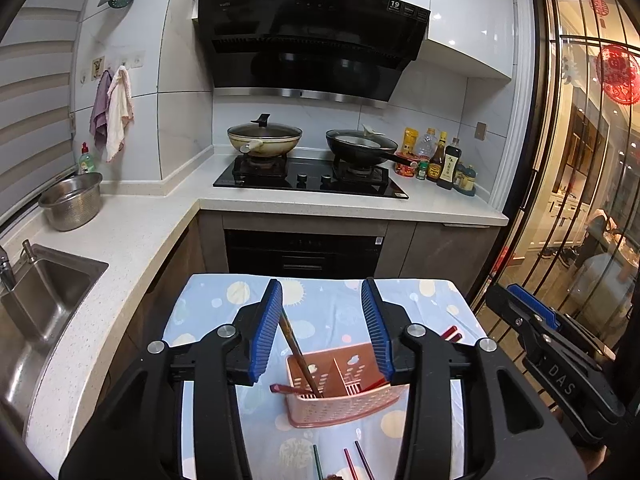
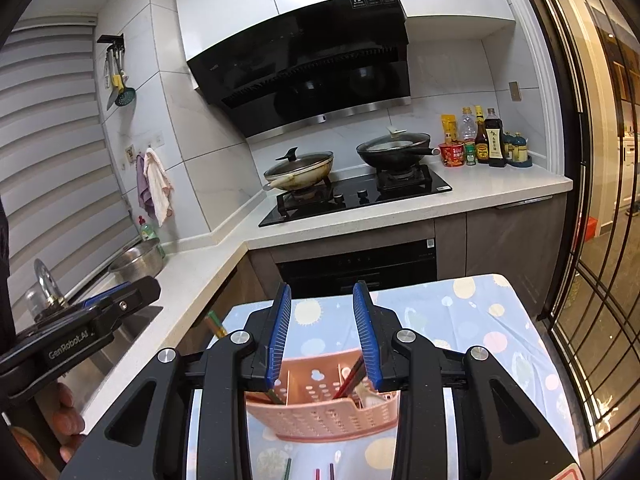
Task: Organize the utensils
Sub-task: 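Lower both chopsticks into the holder and open both tools, then grasp the green chopstick with the left tool while the right tool grasps a dark red chopstick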
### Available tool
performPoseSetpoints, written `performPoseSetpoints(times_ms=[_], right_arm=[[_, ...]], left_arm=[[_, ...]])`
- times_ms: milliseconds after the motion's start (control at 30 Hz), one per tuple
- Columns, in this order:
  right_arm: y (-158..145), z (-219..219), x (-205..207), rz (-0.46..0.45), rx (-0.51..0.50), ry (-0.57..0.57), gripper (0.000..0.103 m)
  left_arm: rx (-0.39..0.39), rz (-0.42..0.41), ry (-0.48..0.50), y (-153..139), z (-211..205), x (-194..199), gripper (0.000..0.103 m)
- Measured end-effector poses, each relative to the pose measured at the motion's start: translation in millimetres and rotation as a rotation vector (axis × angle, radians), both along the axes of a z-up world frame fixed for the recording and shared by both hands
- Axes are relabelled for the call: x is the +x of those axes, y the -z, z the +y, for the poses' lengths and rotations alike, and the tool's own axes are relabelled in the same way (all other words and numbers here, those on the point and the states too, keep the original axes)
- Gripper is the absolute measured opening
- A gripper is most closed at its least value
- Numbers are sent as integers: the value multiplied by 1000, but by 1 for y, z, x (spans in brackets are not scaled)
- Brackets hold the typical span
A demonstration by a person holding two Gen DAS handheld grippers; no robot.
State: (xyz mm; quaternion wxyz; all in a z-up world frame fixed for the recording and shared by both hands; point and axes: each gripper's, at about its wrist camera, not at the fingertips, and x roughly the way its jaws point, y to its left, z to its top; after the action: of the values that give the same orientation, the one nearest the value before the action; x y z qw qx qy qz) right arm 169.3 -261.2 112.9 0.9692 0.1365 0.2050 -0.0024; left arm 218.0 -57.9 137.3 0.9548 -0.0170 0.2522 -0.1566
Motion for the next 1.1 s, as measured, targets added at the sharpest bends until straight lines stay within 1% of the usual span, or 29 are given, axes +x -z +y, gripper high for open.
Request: performPoseSetpoints(times_ms=[167,433,667,800,900,1100], right_arm=[[15,5,-27,40,3,-17,32],[59,12,-73,139,28,-30,32],[91,23,-106,214,17,-43,32],[108,30,-122,260,4,-53,32],[124,34,-135,302,-9,-61,32],[159,39,-155,394,3,-73,32]], left_arm=[[18,18,6,13,3,-19,45],[65,69,13,50,5,-56,48],[90,126,26,79,7,-81,51],[94,173,25,99,13,-95,54],[104,215,23,116,20,-104,55],[134,301,22,156,28,-124,55]])
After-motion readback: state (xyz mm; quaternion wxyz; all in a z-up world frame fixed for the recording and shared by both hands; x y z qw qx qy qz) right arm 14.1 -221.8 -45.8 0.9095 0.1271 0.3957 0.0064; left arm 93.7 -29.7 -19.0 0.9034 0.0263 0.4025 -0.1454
